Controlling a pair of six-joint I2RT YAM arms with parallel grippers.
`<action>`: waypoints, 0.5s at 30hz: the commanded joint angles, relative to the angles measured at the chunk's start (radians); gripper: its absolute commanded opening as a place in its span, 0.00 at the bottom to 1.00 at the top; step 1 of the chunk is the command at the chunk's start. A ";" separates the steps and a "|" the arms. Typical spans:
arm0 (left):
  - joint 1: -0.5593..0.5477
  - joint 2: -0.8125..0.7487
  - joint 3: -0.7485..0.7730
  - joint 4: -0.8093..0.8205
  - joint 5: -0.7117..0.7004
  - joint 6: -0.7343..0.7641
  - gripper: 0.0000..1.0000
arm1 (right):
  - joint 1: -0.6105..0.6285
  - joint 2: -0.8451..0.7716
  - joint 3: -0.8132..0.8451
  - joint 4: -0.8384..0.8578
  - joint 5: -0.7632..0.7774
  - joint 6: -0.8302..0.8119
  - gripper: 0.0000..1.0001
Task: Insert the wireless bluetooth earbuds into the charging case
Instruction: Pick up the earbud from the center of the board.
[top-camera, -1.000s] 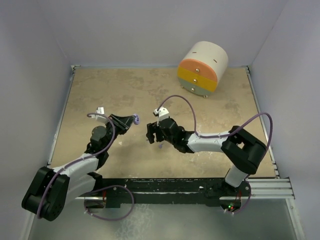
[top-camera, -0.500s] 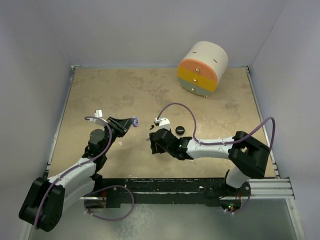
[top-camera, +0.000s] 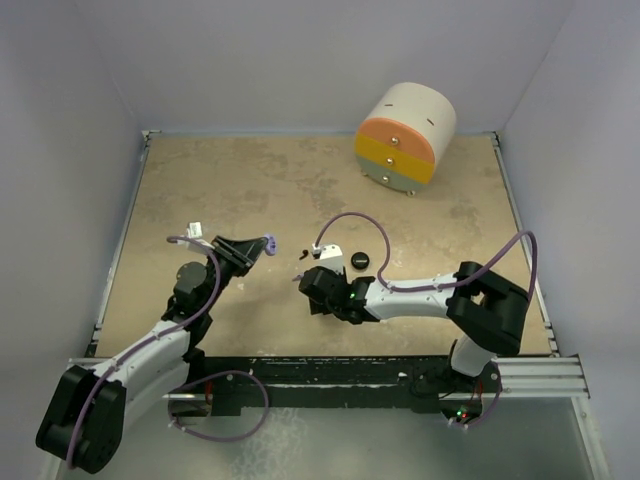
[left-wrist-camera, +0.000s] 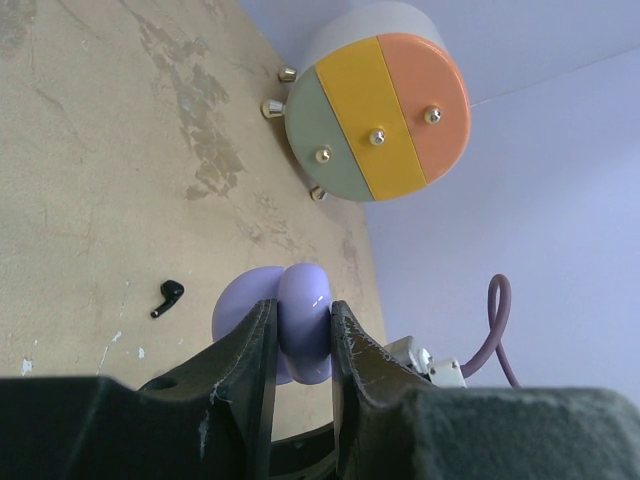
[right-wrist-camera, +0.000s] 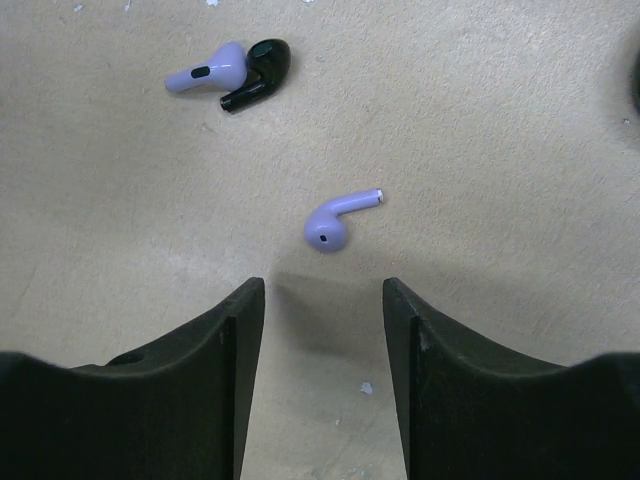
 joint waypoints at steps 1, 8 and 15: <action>0.006 -0.013 -0.003 0.025 0.010 -0.010 0.00 | 0.001 0.002 0.033 -0.022 0.048 0.019 0.53; 0.006 -0.006 -0.009 0.038 0.010 -0.013 0.00 | 0.001 0.035 0.032 -0.004 0.024 0.015 0.50; 0.006 -0.012 -0.009 0.032 0.010 -0.011 0.00 | 0.002 0.058 0.033 0.018 0.026 0.004 0.46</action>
